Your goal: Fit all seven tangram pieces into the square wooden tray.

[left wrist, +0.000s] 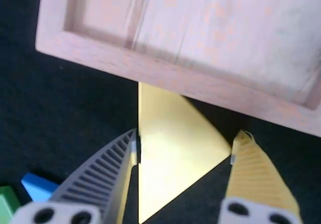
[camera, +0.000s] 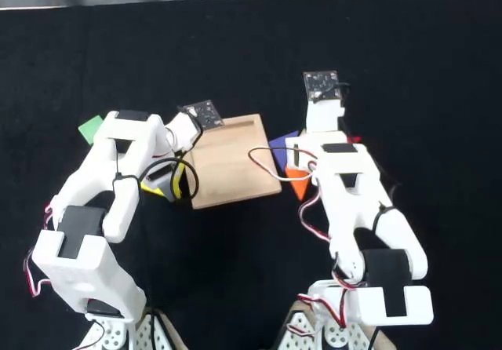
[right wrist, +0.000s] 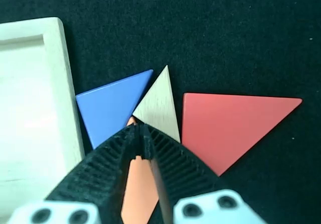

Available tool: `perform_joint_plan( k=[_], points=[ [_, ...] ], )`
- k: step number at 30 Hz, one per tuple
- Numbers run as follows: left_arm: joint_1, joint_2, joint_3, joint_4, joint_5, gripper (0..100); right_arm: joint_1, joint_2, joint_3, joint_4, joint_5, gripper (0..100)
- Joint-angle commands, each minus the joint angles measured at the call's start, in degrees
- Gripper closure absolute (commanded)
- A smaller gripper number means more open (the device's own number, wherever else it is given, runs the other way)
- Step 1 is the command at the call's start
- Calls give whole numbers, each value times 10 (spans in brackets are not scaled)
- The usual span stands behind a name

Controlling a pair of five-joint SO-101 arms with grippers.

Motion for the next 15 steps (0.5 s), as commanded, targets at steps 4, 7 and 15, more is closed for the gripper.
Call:
perform_joint_plan(
  k=[4,7,15],
  points=[
    [-3,-40,-37,51,2,787,7,-6,-4,-11,0,984],
    [-1,-78,-59,101,2,787,6,-6,-5,-11,1,984],
    [-1,-198,-64,145,4,787,6,-6,-4,-11,1,984]
  ],
)
